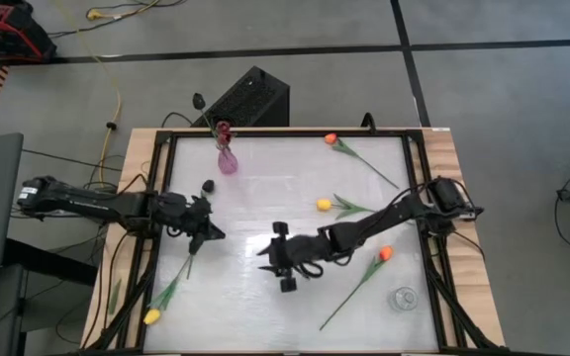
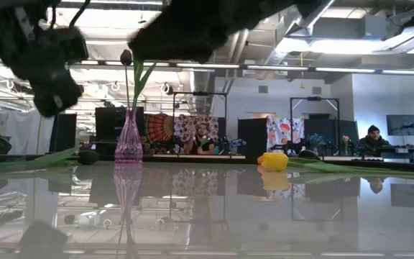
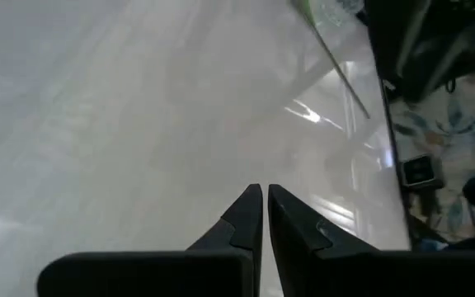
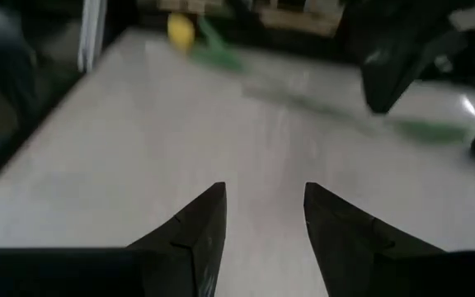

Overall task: Sort flowers into vase by color
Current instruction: Put the black flower into the purple vase, then put the right yellow flower into the transparent vase

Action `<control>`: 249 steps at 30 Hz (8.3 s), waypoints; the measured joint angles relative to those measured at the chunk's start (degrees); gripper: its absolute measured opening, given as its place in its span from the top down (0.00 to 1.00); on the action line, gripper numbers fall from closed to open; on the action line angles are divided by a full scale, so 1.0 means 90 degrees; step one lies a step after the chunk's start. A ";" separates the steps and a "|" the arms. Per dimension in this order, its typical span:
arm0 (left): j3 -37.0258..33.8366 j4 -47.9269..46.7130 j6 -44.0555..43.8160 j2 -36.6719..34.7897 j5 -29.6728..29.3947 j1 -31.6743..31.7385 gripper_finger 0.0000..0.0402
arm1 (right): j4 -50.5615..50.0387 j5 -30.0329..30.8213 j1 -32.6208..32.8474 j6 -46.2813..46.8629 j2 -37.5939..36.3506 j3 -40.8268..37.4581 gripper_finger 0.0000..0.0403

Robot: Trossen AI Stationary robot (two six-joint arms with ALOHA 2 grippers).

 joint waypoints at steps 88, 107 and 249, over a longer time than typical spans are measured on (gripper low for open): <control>0.1837 0.0623 0.2467 0.0741 -0.4493 -0.0555 1.00 | -0.1217 -0.0350 -0.0412 -0.0228 0.0000 0.0005 0.53; 0.1553 0.3767 0.6085 -0.0362 -0.4643 -0.0017 1.00 | -0.1923 0.0019 -0.0869 -0.0853 -0.0081 0.0005 0.53; 0.0106 0.1651 0.3296 -0.0733 -0.1309 0.3594 0.64 | -0.2164 -0.0048 -0.2076 0.0581 -0.3650 -0.2648 0.53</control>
